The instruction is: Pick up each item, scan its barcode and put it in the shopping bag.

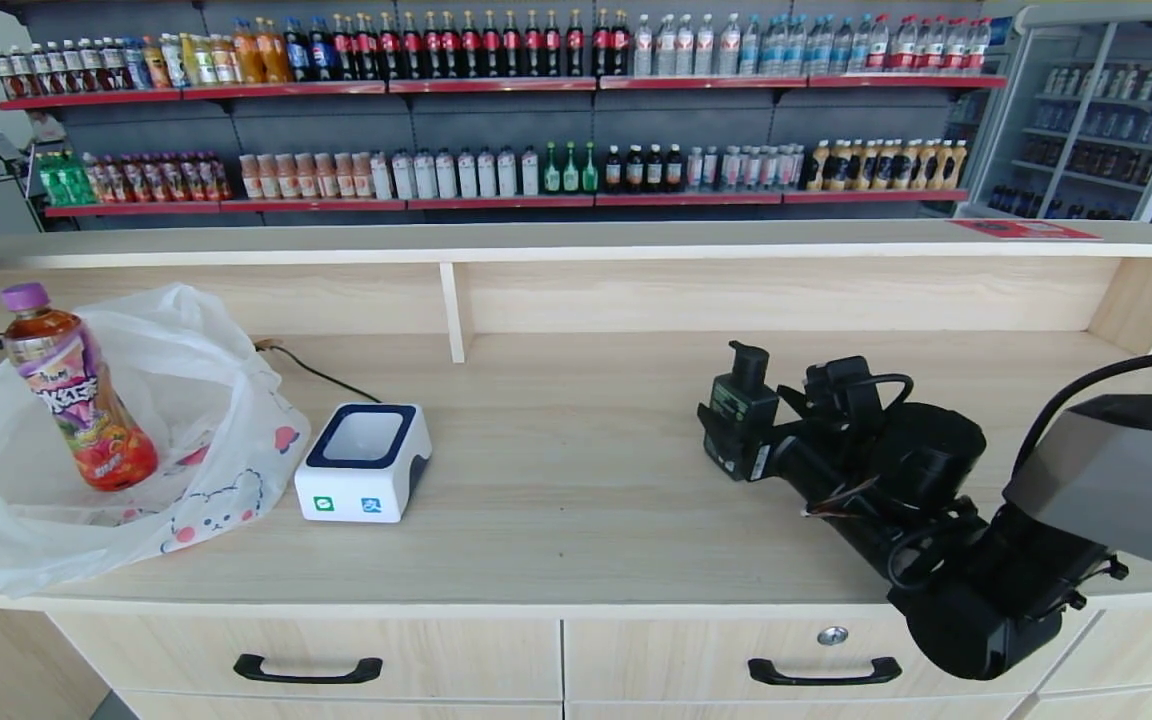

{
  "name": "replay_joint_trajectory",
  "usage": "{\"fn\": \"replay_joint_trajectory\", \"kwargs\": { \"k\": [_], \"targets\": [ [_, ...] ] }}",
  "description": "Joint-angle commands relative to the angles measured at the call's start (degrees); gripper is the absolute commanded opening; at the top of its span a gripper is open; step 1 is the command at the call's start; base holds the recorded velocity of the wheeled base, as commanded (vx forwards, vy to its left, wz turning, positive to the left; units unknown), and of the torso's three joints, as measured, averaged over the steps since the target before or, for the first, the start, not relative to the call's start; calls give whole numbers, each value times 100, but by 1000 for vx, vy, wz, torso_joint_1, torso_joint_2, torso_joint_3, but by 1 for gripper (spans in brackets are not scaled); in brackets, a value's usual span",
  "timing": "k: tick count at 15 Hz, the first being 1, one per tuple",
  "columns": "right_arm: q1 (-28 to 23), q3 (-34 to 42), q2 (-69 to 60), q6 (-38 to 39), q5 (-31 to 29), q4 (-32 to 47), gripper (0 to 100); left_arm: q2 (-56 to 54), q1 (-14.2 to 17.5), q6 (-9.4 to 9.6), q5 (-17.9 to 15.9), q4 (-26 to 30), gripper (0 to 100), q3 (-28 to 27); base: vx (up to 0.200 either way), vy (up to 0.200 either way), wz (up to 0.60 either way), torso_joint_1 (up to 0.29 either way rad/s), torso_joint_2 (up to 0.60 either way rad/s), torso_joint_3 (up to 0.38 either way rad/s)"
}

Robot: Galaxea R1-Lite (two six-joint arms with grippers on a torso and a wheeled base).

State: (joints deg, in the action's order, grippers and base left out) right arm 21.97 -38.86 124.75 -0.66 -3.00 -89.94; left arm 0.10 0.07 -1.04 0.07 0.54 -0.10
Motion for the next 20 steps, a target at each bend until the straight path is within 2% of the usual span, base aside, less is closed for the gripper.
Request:
{"fn": "replay_joint_trajectory", "kwargs": {
  "k": [1,12,13,20],
  "targets": [
    [1,-183,234,-4,1,-6,100,-1,1,-2,1,-1,100,1,0,0,0,0,0,0],
    [9,-315,393,13,1,-6,100,-1,1,-2,1,-1,100,1,0,0,0,0,0,0],
    [9,-324,401,13,1,-6,0,-1,1,-2,1,-1,100,1,0,0,0,0,0,0],
    [1,-359,384,13,1,-6,0,-1,1,-2,1,-1,100,1,0,0,0,0,0,0]
  ]
}}
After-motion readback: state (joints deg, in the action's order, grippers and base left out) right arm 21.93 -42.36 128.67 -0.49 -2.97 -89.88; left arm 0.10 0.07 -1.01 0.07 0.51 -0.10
